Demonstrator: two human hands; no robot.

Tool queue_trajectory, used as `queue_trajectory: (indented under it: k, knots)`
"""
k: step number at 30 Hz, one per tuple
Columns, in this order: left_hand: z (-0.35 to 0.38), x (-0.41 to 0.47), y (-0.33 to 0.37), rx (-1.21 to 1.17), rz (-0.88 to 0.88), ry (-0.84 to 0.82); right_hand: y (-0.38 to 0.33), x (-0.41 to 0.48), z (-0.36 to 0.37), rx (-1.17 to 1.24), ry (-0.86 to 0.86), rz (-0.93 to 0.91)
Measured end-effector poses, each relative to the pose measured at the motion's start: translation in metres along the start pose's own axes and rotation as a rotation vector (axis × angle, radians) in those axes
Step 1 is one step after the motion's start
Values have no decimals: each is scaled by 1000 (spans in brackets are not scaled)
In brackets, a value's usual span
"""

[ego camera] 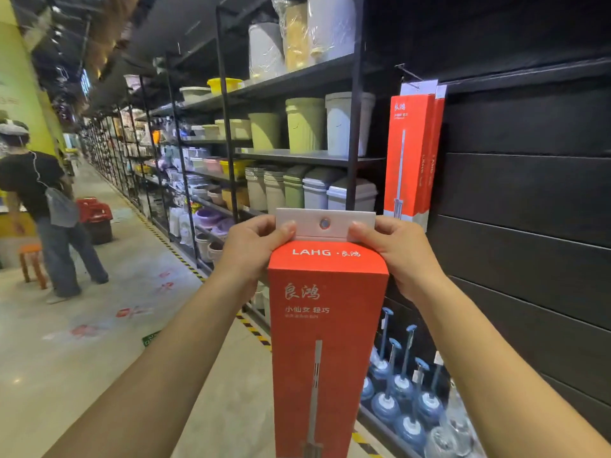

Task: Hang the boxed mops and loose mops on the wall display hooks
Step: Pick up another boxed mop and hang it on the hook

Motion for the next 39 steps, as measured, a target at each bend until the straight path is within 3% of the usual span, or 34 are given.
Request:
queue_trajectory:
  k: [12, 28, 39]
  knots:
    - [120, 160, -33, -113, 11, -118, 57, 137, -76, -89, 124, -3]
    - [207, 417, -67, -213, 49, -423, 124, 328, -96, -271, 391, 26]
    - [265, 526, -52, -272, 51, -464, 146, 444, -133, -275, 436, -25]
Point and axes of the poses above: each hand's wrist, its own x-axis towards the middle knuckle, its own z-axis out of the palm, y = z × x, the point moved 3 cm from there along x, towards the middle knuckle, and after that the axes turned 3 degrees about -z, right-handed, at the moved point
